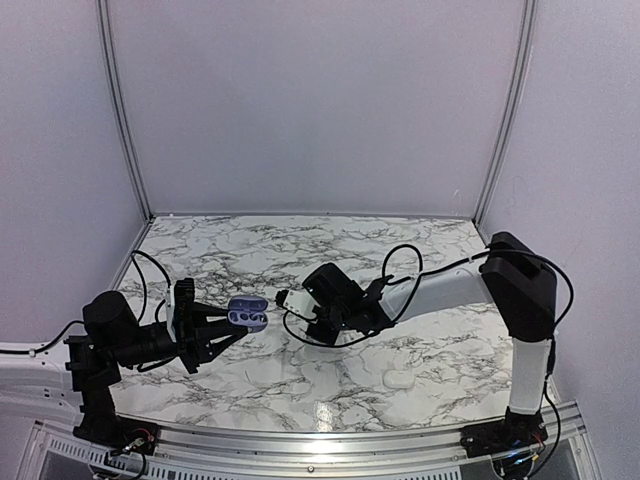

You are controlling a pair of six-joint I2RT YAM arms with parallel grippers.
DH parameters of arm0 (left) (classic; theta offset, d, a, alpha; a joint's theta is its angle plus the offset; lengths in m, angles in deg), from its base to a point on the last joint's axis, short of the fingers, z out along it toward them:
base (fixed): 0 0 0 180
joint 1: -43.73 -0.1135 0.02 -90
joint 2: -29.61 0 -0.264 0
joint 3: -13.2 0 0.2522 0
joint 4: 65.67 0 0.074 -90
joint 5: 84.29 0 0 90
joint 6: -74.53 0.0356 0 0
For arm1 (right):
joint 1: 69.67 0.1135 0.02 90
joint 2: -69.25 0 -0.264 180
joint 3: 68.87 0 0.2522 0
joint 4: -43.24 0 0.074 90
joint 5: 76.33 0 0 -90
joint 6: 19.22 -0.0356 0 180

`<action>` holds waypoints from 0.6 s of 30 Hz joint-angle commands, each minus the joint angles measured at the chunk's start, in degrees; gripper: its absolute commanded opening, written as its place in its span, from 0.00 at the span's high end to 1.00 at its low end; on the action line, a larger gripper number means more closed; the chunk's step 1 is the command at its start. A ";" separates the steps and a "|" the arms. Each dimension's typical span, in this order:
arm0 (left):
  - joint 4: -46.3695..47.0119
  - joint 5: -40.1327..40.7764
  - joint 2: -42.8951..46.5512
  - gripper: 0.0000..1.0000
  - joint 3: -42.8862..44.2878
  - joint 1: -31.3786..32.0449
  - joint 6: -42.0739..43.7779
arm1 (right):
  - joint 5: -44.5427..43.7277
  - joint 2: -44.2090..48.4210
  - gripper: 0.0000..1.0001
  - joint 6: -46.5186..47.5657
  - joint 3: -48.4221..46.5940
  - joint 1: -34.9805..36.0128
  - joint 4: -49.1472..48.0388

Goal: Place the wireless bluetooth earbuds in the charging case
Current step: Adjust the left earbud at the center of the board.

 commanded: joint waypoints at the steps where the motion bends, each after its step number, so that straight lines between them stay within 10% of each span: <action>1: 1.38 0.12 1.05 1.00 -0.06 -0.40 0.66 | 1.70 -0.19 1.00 1.55 -3.31 -0.62 0.03; 7: 1.37 0.39 1.57 1.00 -0.21 -0.36 0.66 | 3.64 3.79 0.70 5.77 0.71 -1.24 1.28; 18: 1.37 0.14 1.62 1.00 -0.22 -0.36 0.71 | 2.57 3.29 0.64 11.86 4.72 -4.22 -2.52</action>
